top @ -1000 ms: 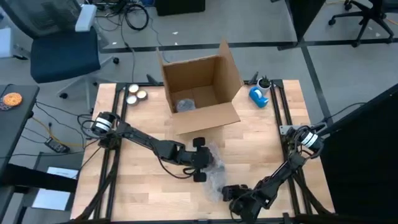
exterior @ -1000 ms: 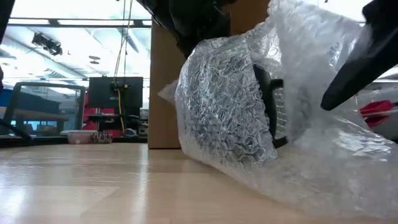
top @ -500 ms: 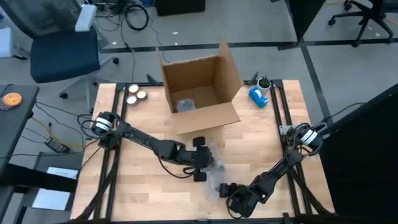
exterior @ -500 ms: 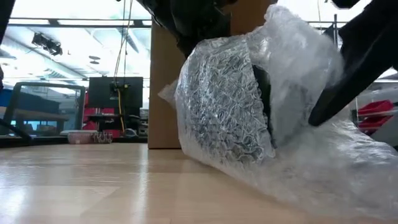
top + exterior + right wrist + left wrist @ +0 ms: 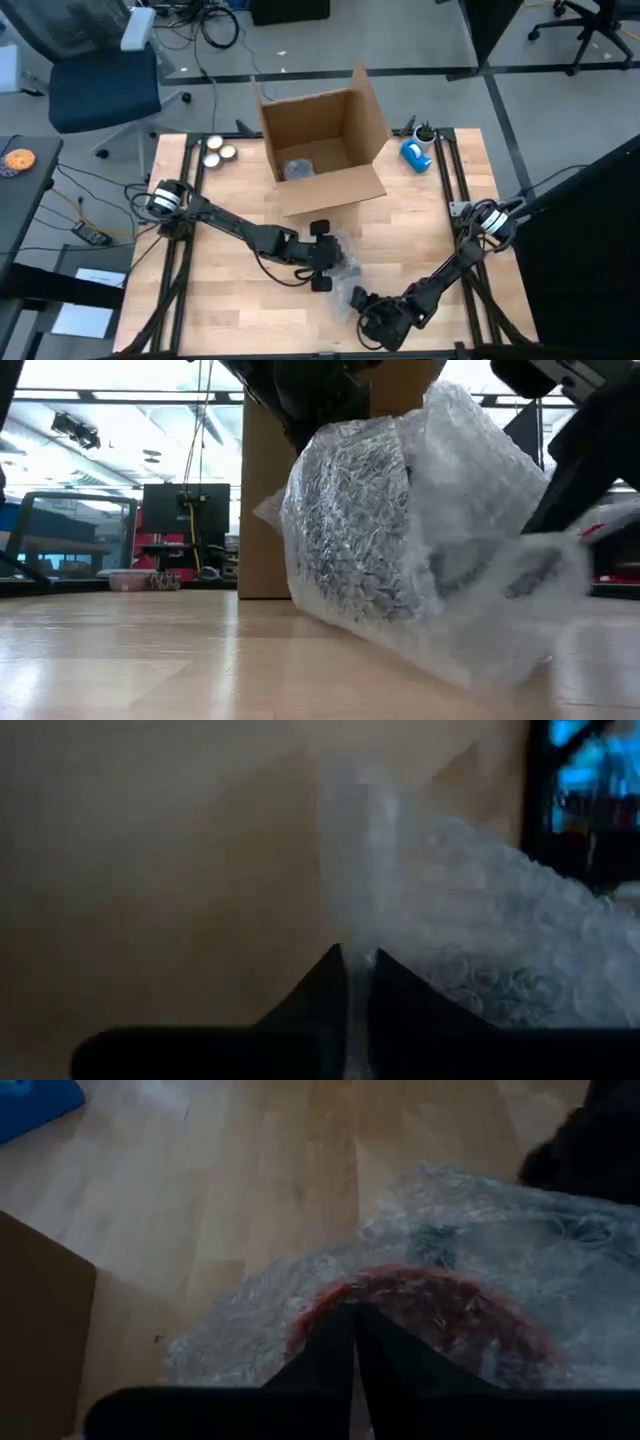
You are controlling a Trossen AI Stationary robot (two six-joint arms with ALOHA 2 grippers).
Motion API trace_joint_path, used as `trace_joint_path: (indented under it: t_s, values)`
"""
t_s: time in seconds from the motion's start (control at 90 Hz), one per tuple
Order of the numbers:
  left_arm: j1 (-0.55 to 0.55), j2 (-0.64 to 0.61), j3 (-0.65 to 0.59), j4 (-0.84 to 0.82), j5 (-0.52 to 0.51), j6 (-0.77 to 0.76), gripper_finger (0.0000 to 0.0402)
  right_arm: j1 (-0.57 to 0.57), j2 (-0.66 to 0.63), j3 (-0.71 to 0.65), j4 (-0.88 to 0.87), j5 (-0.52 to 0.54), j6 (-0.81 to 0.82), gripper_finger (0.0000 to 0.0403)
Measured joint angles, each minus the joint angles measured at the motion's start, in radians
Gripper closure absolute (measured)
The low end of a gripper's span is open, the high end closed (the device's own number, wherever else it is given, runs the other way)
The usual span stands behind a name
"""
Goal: Wrap mug
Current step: Wrap the black mug with the bubble wrap
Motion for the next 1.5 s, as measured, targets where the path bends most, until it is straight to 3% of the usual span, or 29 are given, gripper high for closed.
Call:
trace_joint_path:
  t_s: [0.289,0.456,0.744,0.978,1.244,1.5]
  values:
    - [0.0,0.0,0.0,-0.009,0.0,0.025,0.0401,0.002,-0.113,0.025,-0.023,-0.021,0.426,0.0403]
    - [0.0,0.0,0.0,-0.017,0.0,0.027,0.0402,-0.002,-0.157,0.026,-0.052,-0.098,0.707,0.0403]
    - [-0.014,0.0,0.0,0.045,0.036,0.026,0.0401,-0.046,-0.118,0.006,-0.133,-0.209,1.11,0.0403]
    - [-0.045,0.0,0.0,0.06,0.053,0.026,0.0402,-0.076,-0.092,0.0,-0.079,-0.341,1.244,0.0403]
    - [-0.065,0.005,0.0,0.06,0.052,0.018,0.0402,-0.086,-0.097,0.0,-0.008,-0.343,1.386,0.0403]
    - [-0.068,0.005,0.0,0.062,0.052,0.018,0.0401,-0.058,-0.097,0.0,-0.028,-0.345,1.352,0.0377]
